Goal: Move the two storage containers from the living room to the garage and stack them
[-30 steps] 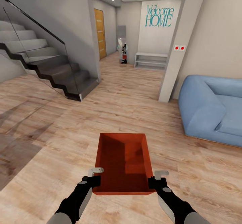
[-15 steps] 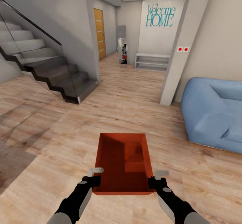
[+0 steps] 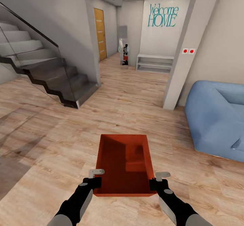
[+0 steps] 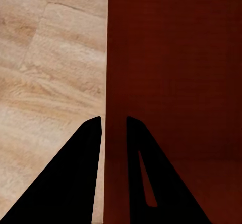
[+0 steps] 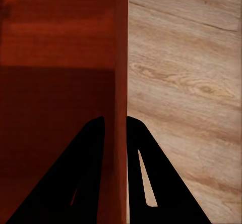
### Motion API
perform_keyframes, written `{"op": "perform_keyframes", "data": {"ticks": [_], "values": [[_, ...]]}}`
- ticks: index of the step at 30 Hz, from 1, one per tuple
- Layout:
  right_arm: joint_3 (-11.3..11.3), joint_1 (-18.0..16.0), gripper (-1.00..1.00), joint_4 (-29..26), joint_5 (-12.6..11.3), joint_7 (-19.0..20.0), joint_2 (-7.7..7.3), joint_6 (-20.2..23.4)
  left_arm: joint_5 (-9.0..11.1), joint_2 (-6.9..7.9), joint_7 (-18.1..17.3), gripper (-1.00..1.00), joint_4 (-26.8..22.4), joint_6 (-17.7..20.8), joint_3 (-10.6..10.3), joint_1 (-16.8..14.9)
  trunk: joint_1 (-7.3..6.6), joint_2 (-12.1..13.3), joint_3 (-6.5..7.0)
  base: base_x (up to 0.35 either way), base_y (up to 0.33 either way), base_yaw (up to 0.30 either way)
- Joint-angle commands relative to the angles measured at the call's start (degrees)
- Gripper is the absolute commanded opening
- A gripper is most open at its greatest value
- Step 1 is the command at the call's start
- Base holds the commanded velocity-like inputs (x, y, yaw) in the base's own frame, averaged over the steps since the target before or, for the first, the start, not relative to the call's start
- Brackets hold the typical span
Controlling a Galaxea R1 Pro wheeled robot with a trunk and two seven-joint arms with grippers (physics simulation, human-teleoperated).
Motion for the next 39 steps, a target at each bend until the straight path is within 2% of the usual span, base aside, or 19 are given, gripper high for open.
{"op": "perform_keyframes", "data": {"ticks": [1,39], "values": [[0.24,-0.06,-1.0,-0.09,-0.8,-0.14,-2.43,-0.08,0.38,0.05,-1.62,-1.0,-0.18,0.31,-0.03,-0.02,0.04,-0.03,-0.05,0.337,0.0,0.0],[0.24,-0.06,-1.0,-0.09,-0.77,-0.14,-2.43,-0.08,0.38,0.05,-1.6,-1.0,-0.18,0.31,-0.05,-0.03,0.04,-0.03,-0.05,0.336,0.0,0.0]]}}
